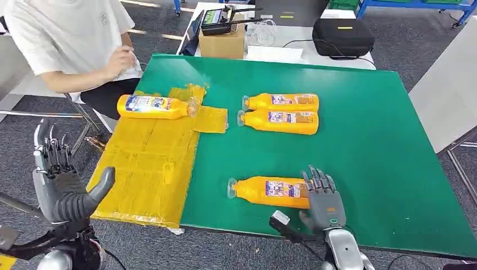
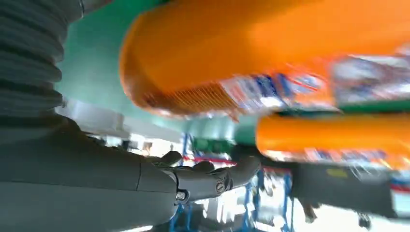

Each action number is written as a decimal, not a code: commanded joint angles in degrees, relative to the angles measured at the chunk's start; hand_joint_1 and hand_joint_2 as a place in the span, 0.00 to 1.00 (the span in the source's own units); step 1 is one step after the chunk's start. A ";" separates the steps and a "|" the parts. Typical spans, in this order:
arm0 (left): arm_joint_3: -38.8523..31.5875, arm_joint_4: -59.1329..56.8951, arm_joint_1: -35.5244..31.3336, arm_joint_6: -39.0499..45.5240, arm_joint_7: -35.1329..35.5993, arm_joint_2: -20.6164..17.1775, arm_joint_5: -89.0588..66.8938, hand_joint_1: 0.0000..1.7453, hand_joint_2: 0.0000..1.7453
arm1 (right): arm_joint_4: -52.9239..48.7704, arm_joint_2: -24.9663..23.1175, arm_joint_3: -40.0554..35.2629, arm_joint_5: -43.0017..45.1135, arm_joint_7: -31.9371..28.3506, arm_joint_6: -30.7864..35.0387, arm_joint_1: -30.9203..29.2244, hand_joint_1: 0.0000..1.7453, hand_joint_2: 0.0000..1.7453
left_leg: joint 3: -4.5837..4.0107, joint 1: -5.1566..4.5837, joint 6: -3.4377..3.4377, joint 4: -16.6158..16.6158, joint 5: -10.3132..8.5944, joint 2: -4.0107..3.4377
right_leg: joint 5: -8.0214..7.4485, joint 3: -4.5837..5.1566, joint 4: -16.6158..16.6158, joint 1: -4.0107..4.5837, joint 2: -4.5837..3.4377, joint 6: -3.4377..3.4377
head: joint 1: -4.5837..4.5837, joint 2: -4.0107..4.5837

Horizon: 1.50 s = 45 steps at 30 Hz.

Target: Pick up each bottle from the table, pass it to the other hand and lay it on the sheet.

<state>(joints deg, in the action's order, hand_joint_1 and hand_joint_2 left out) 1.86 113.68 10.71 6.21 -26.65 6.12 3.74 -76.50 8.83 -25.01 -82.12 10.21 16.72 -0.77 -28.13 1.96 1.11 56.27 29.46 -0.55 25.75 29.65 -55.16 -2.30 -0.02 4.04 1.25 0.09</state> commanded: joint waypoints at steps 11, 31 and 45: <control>7.89 -12.37 -13.08 -1.57 3.72 -2.93 3.28 0.00 1.00 | 36.53 -8.52 -5.21 17.19 -15.28 -1.79 -26.11 0.00 1.00 | 0.29 0.01 -0.10 -0.10 -0.07 -0.18 | -0.06 -0.17 0.01 0.05 -0.16 -0.20 | 0.02 0.00; 9.28 -13.93 -13.66 -1.33 4.85 -2.54 4.76 0.00 1.00 | 48.87 -8.92 -17.16 19.58 -5.03 -17.66 -35.09 1.00 1.00 | 0.71 0.02 -0.19 -0.16 -0.16 0.08 | -0.09 -0.67 0.18 0.08 0.12 -0.26 | 0.00 0.00; 13.46 -22.02 -15.89 3.74 12.77 -4.54 3.02 0.00 1.00 | 28.27 -9.07 -4.41 49.19 -28.72 -12.82 -21.27 1.00 1.00 | 0.95 0.06 -0.10 -0.22 -0.07 -0.02 | -0.03 -0.84 0.20 0.11 0.02 -0.22 | 0.02 0.00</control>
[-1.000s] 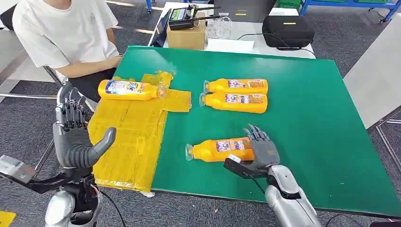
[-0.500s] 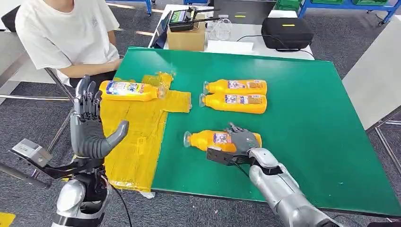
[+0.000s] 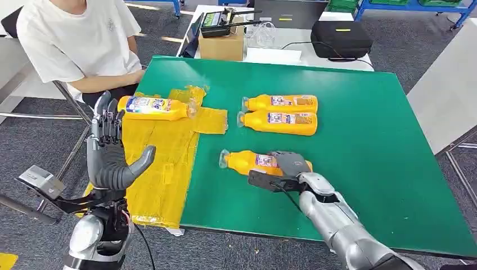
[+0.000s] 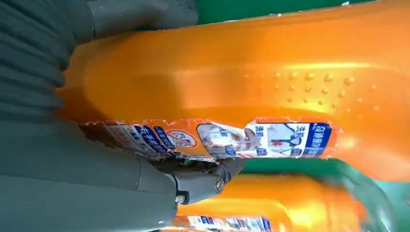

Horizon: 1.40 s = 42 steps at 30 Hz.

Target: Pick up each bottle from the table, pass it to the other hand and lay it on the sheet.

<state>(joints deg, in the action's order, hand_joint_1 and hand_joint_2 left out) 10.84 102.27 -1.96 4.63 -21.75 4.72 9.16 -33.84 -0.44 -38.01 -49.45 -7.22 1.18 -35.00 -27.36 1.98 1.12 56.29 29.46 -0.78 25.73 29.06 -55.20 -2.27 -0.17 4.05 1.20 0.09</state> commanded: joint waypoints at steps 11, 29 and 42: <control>13.90 -19.95 1.53 0.08 8.78 -3.00 -1.68 0.00 1.00 | -38.04 -3.72 11.00 33.37 -19.25 2.78 21.00 1.00 1.00 | -0.22 -0.05 -0.16 -0.15 0.01 0.16 | 0.06 0.13 0.09 -0.02 0.03 -0.23 | 0.04 0.00; 13.99 -17.02 3.27 -12.68 4.95 0.78 11.64 0.00 1.00 | -24.82 -6.46 -3.78 28.26 -19.91 -0.74 12.31 1.00 1.00 | -0.57 0.00 -0.14 -0.07 0.00 0.07 | 0.01 0.48 0.04 0.02 -0.03 -0.19 | 0.04 0.00; 16.15 -11.35 3.67 -8.29 4.61 0.31 14.18 0.00 1.00 | -22.87 -6.85 -10.84 21.03 -18.80 6.16 12.09 1.00 1.00 | -0.55 0.00 -0.20 -0.17 -0.02 0.11 | -0.02 0.45 0.14 0.05 0.01 -0.27 | 0.04 0.00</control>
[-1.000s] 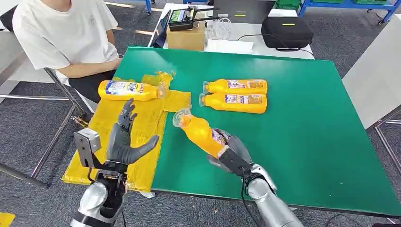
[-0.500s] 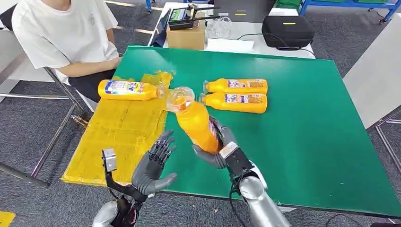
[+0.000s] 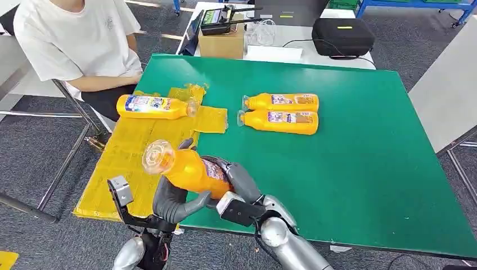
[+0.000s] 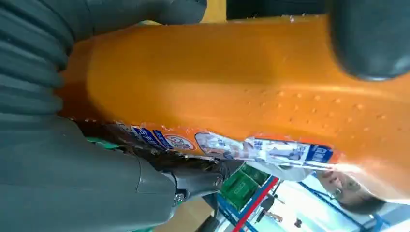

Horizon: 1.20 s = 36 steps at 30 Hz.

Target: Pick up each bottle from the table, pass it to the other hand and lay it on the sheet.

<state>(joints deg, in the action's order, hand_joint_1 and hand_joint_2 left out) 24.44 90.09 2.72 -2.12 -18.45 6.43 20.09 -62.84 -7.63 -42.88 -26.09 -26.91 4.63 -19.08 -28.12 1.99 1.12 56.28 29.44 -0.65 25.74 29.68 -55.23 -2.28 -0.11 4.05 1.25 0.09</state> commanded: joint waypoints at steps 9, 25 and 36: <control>3.41 -4.34 -2.68 -4.29 6.74 -1.53 8.78 1.00 1.00 | 6.01 -0.39 -7.04 -3.61 1.82 5.63 -5.27 1.00 1.00 | 0.13 -0.02 -0.13 -0.09 0.00 0.05 | 0.01 -0.12 0.08 0.03 0.02 -0.20 | -0.02 0.00; 0.68 -3.36 -3.98 -0.44 6.34 -0.57 10.40 1.00 1.00 | 5.85 -1.78 -5.51 -3.13 0.73 11.55 -3.93 0.00 0.00 | 0.14 0.01 -0.19 -0.11 0.01 0.06 | 0.01 -0.13 0.12 0.07 0.03 -0.27 | 0.00 0.00; -4.43 -9.64 -11.67 16.99 2.90 -5.79 -10.54 1.00 1.00 | -2.61 -0.79 -3.89 -7.89 -2.09 30.24 1.84 0.00 0.00 | 0.24 0.03 -0.18 -0.23 -0.03 0.10 | 0.00 -0.21 0.19 0.10 0.05 -0.37 | -0.02 0.00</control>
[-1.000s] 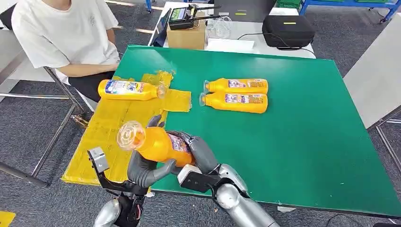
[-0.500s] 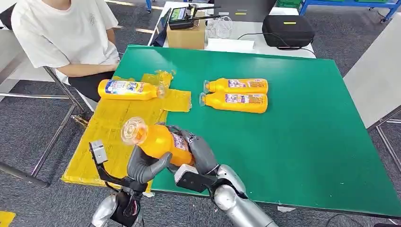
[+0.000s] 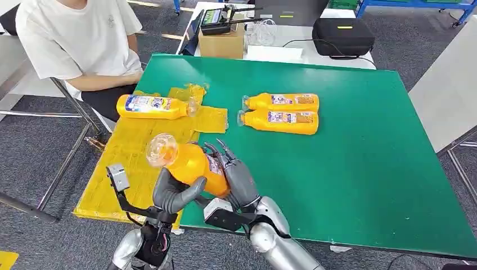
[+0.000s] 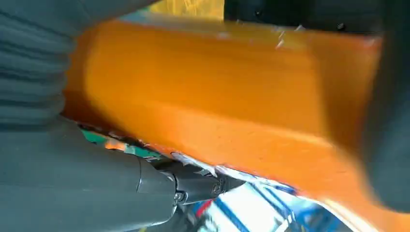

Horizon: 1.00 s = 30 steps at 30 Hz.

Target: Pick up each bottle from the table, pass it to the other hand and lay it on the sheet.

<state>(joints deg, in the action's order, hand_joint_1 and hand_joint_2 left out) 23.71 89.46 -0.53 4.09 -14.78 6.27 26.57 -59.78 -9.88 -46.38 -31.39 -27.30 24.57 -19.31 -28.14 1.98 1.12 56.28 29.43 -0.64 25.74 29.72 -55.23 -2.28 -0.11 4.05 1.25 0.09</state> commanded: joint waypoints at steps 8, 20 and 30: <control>-7.61 -12.46 -13.80 12.14 0.84 -7.59 -29.49 1.00 1.00 | -13.98 0.12 9.24 -6.86 -6.82 15.43 8.68 0.00 0.00 | 0.07 0.06 -0.21 -0.11 -0.05 0.22 | 0.03 -0.15 0.11 0.12 0.26 -0.28 | 0.00 0.00; -0.82 -35.53 -29.30 17.70 15.12 -11.10 -76.66 1.00 1.00 | -17.70 1.86 7.91 1.15 -8.52 15.02 9.40 0.00 0.00 | -0.05 0.02 -0.11 -0.05 -0.10 0.37 | 0.03 -0.04 0.02 0.05 0.35 -0.19 | -0.02 0.00; -4.48 -57.53 -38.14 4.37 17.09 -6.43 -75.58 1.00 1.00 | -17.37 1.12 6.33 6.02 -9.40 9.68 8.82 0.00 0.00 | 0.15 0.05 -0.23 -0.14 -0.07 0.29 | 0.04 -0.26 0.16 0.12 0.27 -0.33 | 0.00 0.00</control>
<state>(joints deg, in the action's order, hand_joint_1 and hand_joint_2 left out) 20.81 53.48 -29.53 16.06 2.32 -3.30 -53.88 -77.66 -10.12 -38.53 -28.35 -35.95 36.87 -8.97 -28.21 1.98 1.12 56.30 29.37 -0.60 25.73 29.79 -55.27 -2.28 -0.04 4.04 1.25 0.09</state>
